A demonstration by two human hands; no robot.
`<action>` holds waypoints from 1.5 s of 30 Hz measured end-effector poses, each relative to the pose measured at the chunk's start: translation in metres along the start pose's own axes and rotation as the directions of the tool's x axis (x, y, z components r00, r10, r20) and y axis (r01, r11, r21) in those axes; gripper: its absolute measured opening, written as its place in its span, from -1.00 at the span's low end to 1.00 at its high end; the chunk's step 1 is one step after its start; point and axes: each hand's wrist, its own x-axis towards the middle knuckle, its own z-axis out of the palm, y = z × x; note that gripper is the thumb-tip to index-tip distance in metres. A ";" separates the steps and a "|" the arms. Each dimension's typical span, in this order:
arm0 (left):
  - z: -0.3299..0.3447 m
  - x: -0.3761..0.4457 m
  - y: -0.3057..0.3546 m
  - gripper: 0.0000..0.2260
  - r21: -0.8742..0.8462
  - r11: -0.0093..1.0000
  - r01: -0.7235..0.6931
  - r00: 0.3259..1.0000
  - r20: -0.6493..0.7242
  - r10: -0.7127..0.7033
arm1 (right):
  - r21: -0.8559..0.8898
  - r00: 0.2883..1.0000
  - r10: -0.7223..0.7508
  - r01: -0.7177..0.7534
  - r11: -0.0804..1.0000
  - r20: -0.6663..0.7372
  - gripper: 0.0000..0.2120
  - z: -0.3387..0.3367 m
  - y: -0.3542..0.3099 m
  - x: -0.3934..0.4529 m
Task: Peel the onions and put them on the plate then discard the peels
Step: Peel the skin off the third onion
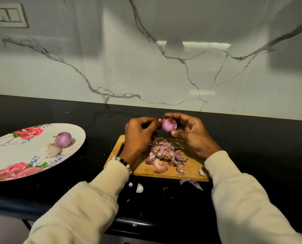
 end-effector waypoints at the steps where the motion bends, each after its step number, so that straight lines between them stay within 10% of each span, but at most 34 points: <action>1: 0.000 -0.002 0.001 -0.91 -0.001 1.000 -0.004 1.000 0.014 0.004 | -0.011 1.000 0.009 -0.009 1.000 0.005 -0.49 0.000 0.000 0.000; 29: 0.003 -0.006 -0.001 -0.93 0.281 0.958 -0.063 0.980 -0.164 0.112 | -0.127 0.999 0.031 -0.030 0.991 0.008 -0.48 0.023 0.001 -0.002; 45: 0.004 0.007 -0.010 -0.80 -0.329 0.865 0.378 0.889 -0.132 -0.439 | -0.014 0.996 -0.063 0.062 0.998 -0.065 -0.48 0.023 0.002 0.000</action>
